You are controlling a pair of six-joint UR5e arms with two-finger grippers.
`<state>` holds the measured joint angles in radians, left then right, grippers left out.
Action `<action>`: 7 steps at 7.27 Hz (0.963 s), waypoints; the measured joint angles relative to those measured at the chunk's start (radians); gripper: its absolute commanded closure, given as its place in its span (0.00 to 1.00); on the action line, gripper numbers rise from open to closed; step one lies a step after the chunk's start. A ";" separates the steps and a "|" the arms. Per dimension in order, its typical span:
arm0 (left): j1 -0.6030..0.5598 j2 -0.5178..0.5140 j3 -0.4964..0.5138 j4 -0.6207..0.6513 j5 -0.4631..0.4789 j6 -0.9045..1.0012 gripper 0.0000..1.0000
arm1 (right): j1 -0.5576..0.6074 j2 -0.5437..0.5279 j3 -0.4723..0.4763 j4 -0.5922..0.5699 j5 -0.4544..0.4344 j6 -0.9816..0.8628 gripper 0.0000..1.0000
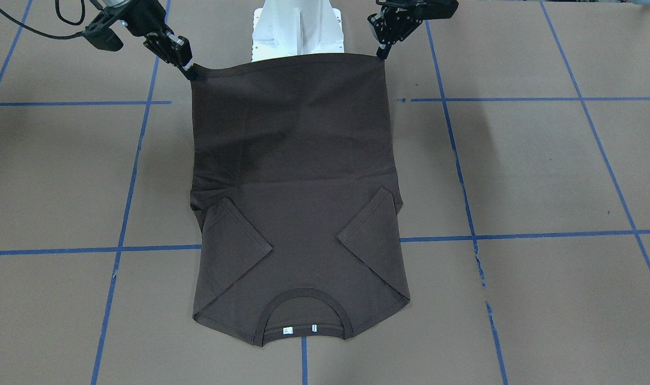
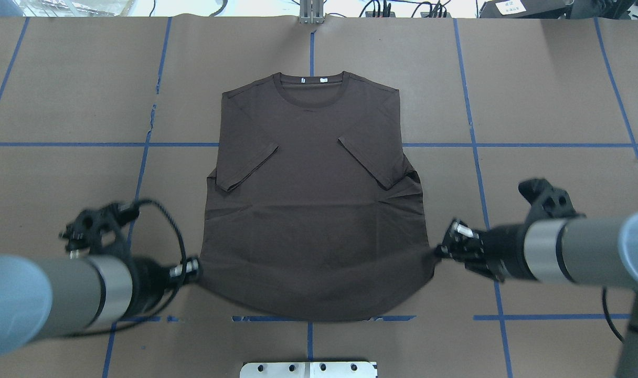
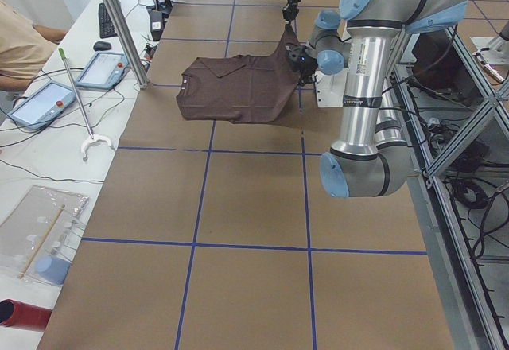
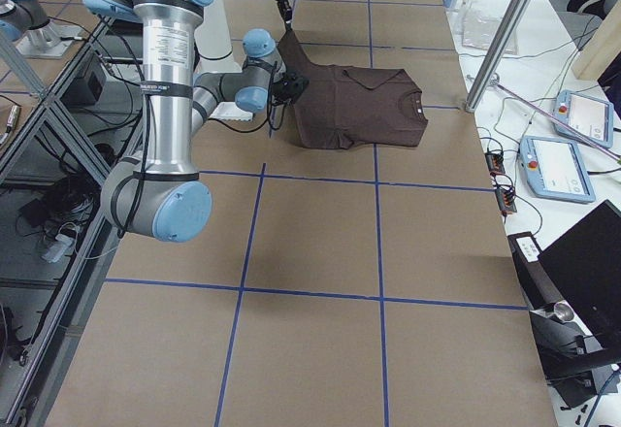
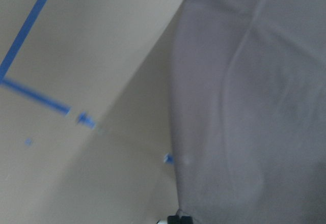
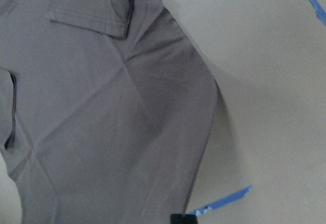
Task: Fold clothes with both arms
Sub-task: 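Lift the hem with both grippers and fold it toward the collar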
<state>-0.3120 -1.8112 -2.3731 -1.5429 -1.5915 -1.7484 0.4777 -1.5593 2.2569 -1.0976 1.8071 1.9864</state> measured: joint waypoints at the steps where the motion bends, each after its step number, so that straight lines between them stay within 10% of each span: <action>1: -0.111 -0.067 0.092 -0.008 -0.031 0.111 1.00 | 0.106 0.092 -0.102 -0.003 0.077 -0.028 1.00; 7: -0.397 -0.265 0.647 -0.384 -0.110 0.287 1.00 | 0.332 0.519 -0.677 -0.044 0.141 -0.247 1.00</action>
<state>-0.7094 -2.0762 -1.7262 -1.9272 -1.7015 -1.4611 0.8101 -1.0407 1.5799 -1.1419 1.9484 1.7396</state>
